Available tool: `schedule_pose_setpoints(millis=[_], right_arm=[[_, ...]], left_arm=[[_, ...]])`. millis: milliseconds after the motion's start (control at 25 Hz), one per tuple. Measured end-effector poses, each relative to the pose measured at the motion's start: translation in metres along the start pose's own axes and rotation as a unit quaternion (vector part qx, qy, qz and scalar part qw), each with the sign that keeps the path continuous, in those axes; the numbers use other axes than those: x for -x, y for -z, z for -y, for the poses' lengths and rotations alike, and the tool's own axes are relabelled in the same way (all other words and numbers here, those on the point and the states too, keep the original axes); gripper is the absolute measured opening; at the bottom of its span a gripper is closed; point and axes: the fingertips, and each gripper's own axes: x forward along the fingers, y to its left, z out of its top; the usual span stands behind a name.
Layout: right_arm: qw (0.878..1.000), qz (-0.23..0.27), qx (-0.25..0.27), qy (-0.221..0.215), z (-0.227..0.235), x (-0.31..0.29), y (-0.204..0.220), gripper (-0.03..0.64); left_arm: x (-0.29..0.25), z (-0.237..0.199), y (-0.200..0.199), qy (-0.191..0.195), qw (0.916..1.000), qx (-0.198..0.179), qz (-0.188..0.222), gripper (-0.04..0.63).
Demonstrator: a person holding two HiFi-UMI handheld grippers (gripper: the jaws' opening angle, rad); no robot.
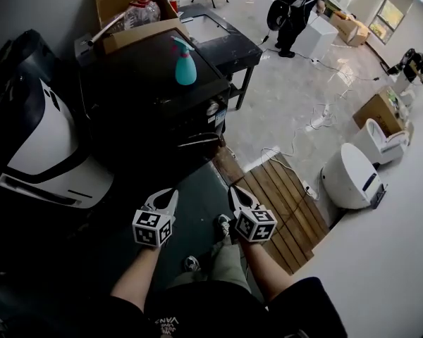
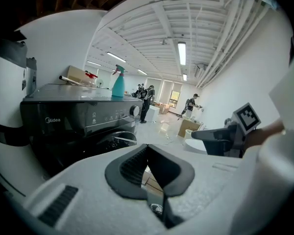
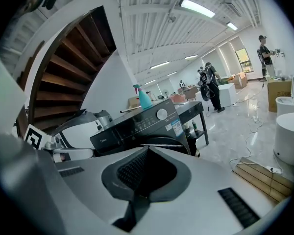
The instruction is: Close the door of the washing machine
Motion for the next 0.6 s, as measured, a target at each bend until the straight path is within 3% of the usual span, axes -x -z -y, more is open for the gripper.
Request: schedule_pose_setpoints(millis=[280, 600], right_arm=[[1.0, 0.012, 0.009, 0.007, -0.032, 0.053, 0.017, 0.0], [1.0, 0.024, 0.017, 0.008, -0.063, 0.099, 0.019, 0.0]], left_arm=[[0.05, 0.02, 0.017, 0.019, 0.9995, -0.024, -0.007, 0.009], [0.089, 0.044, 0.024, 0.036, 0.9989, -0.029, 0.013, 0.009]])
